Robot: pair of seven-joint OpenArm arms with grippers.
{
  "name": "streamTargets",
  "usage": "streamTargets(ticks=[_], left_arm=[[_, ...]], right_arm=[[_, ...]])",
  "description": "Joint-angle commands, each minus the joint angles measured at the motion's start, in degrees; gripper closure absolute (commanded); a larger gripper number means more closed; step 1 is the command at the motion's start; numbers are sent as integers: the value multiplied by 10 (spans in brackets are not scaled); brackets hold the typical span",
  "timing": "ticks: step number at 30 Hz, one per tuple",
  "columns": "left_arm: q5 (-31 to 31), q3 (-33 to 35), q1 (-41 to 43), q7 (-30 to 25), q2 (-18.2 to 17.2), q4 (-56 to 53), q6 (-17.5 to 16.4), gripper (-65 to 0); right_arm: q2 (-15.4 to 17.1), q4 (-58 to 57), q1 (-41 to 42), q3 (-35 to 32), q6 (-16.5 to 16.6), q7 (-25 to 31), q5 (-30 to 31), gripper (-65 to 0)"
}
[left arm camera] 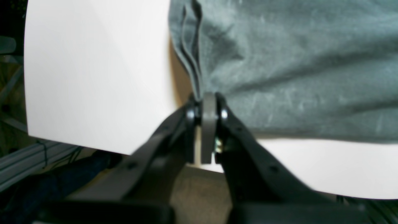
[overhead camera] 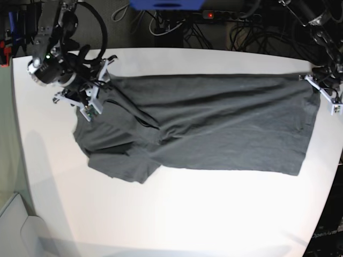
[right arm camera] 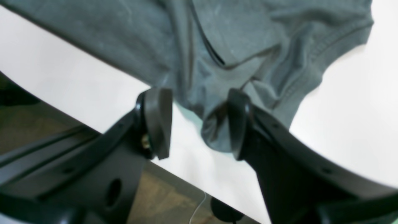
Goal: Layout the t-shirt on the table in an organized manner, then fold the t-shirt properly
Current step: 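Regrasp the shirt corner with the right gripper and pull it taut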
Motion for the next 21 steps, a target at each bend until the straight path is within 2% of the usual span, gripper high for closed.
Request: streamTargets(ticks=[1,10,16,19,21], left_arm=[[-4,-2,-5,-8,-9,10,2,-6],[-4,-3,-4,-8,-9,13,2,-6],[-4,-3,-2,-9,-9,13,1,-6],[-4,-3,0,-9,-9,13,1,-6],[-4,-3,0,-9,-9,13,1,-6]], right_arm=[[4,2,6,2,-2,10,5,-302],[13,-21,11,5,-2,14,4,-301],[20,-49,3,4,-2,70,4,-290],[22,-49,-3,1,-2,72,4,-215],[22,-49,-4,1,-2,72,4,-130]])
